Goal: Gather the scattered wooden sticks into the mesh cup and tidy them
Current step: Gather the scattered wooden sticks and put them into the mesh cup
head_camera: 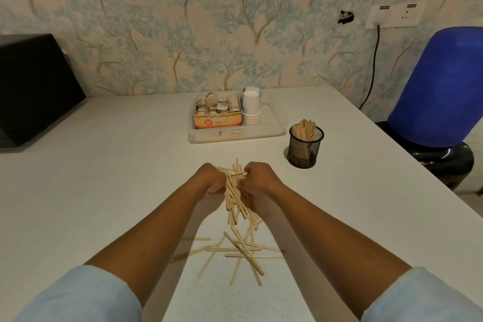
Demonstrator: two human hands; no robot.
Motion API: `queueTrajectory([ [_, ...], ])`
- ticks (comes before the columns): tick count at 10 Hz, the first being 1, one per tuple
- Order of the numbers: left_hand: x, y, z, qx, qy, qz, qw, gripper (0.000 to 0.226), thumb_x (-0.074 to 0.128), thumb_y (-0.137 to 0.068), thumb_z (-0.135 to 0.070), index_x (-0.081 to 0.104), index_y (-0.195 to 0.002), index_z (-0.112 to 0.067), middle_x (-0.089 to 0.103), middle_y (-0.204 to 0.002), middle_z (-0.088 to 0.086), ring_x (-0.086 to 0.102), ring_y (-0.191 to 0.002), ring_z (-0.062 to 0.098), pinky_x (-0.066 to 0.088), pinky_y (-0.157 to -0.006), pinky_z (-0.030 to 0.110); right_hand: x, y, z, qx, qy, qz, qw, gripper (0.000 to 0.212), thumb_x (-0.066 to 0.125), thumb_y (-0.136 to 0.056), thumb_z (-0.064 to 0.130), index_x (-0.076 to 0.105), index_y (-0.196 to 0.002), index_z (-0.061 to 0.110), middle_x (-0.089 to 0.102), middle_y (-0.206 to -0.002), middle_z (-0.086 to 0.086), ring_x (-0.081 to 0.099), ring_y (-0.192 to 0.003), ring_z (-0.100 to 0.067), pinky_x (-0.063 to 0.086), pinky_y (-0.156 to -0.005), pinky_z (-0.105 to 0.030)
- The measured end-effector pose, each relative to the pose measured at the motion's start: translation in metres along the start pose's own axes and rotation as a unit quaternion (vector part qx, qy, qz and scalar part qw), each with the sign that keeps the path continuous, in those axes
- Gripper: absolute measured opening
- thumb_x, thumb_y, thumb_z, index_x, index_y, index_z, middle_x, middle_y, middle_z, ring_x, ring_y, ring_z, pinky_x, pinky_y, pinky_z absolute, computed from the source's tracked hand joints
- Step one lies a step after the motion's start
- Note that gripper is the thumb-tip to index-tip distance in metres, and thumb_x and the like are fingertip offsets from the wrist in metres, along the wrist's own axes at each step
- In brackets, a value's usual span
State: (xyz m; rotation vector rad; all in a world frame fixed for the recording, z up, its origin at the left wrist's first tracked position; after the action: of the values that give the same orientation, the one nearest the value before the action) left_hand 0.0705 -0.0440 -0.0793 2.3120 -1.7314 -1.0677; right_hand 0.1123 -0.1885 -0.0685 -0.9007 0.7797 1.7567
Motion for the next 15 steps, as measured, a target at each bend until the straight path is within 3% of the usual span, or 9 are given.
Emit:
queueTrajectory([
  [2,-0.008,-0.006,0.007,-0.005,-0.074,-0.006,0.997,0.018,0.059,-0.092,0.000,0.064,-0.108,0.007,0.068,-0.114,0.023,0.069,-0.104,0.032,0.056,-0.092,0.038,0.000,-0.001,-0.016,0.099,0.063,0.015,0.993,0.067,0.066,-0.080,0.059,0.058,-0.121,0.006,0.051,-0.128,-0.015,0.047,-0.122,-0.031,0.046,-0.088,-0.035],
  [4,0.003,0.005,-0.018,0.039,-0.168,0.025,0.985,0.033,0.046,-0.106,-0.022,0.066,-0.123,-0.003,0.060,-0.107,0.010,0.050,-0.092,0.017,0.034,-0.078,0.022,0.007,-0.006,0.014,0.051,0.034,0.063,0.996,0.031,0.065,-0.084,0.020,0.043,-0.062,0.012,0.045,-0.065,-0.001,0.044,-0.057,-0.012,0.028,-0.043,-0.022],
  [6,-0.006,-0.015,-0.004,0.003,0.126,-0.009,0.992,0.045,0.048,-0.099,0.001,0.047,-0.140,-0.015,0.065,-0.115,0.017,0.063,-0.083,0.019,0.060,-0.074,0.024,-0.005,-0.012,0.009,0.054,0.044,0.052,0.996,0.027,0.072,-0.081,0.028,0.053,-0.077,0.009,0.054,-0.078,-0.002,0.055,-0.071,-0.017,0.038,-0.052,-0.021],
  [7,-0.007,-0.022,-0.005,-0.024,0.137,-0.021,0.990,0.038,0.047,-0.100,-0.003,0.053,-0.137,-0.007,0.063,-0.104,0.011,0.063,-0.082,0.018,0.055,-0.062,0.017,0.003,-0.009,0.011,0.060,0.076,0.087,0.992,0.049,0.080,-0.070,0.049,0.061,-0.091,0.010,0.062,-0.091,-0.006,0.064,-0.089,-0.023,0.047,-0.066,-0.028],
  [8,0.000,-0.006,-0.010,-0.015,-0.012,-0.008,1.000,0.033,0.045,-0.104,-0.015,0.065,-0.126,-0.002,0.068,-0.115,0.007,0.052,-0.089,0.015,0.037,-0.062,0.021,0.011,-0.008,0.018,0.054,0.107,0.096,0.988,0.044,0.083,-0.067,0.047,0.058,-0.074,0.011,0.061,-0.082,-0.003,0.061,-0.077,-0.020,0.046,-0.064,-0.026],
  [9,0.004,-0.005,-0.017,0.012,-0.090,-0.004,0.996,0.027,0.046,-0.104,-0.014,0.069,-0.113,-0.003,0.068,-0.106,0.008,0.051,-0.083,0.016,0.035,-0.069,0.021,0.011,-0.009,0.023,0.055,0.093,0.053,0.993,0.034,0.081,-0.074,0.030,0.068,-0.097,0.009,0.063,-0.090,-0.004,0.065,-0.088,-0.023,0.044,-0.065,-0.026],
  [12,0.011,-0.001,-0.010,-0.015,0.031,0.048,0.998,0.017,0.056,-0.095,0.005,0.067,-0.082,-0.002,0.067,-0.076,0.012,0.060,-0.058,0.013,0.049,-0.043,0.016,-0.002,-0.014,0.025,0.070,0.084,-0.006,0.994,0.030,0.068,-0.086,0.014,0.065,-0.114,0.005,0.065,-0.113,-0.011,0.065,-0.102,-0.027,0.046,-0.070,-0.027],
  [14,0.003,-0.018,0.002,-0.008,0.030,-0.024,0.999,0.035,0.073,-0.086,-0.031,0.068,-0.109,-0.005,0.069,-0.104,0.011,0.064,-0.084,0.019,0.042,-0.059,0.025,-0.011,-0.017,0.013,0.083,0.035,0.005,0.996,0.024,0.069,-0.085,0.016,0.066,-0.107,0.005,0.066,-0.107,-0.013,0.065,-0.097,-0.026,0.044,-0.064,-0.024],
  [15,-0.010,-0.019,0.003,-0.013,0.037,-0.103,0.994,0.081,0.071,-0.082,-0.058,0.046,-0.140,-0.007,0.050,-0.142,0.013,0.052,-0.127,0.029,0.050,-0.084,0.033,-0.016,-0.020,0.008,0.078,-0.008,0.018,0.997,0.009,0.065,-0.082,0.009,0.068,-0.089,0.004,0.063,-0.090,-0.010,0.059,-0.081,-0.022,0.036,-0.050,-0.021],
])
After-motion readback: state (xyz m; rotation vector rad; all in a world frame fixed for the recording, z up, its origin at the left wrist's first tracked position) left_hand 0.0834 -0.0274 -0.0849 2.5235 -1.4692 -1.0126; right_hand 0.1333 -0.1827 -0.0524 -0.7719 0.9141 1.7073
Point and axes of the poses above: each hand's wrist, its own y-axis away from the middle knuckle, its own x-axis out of the palm, z = x × y, the point moved 8 cm from there along -y, towards the middle knuckle
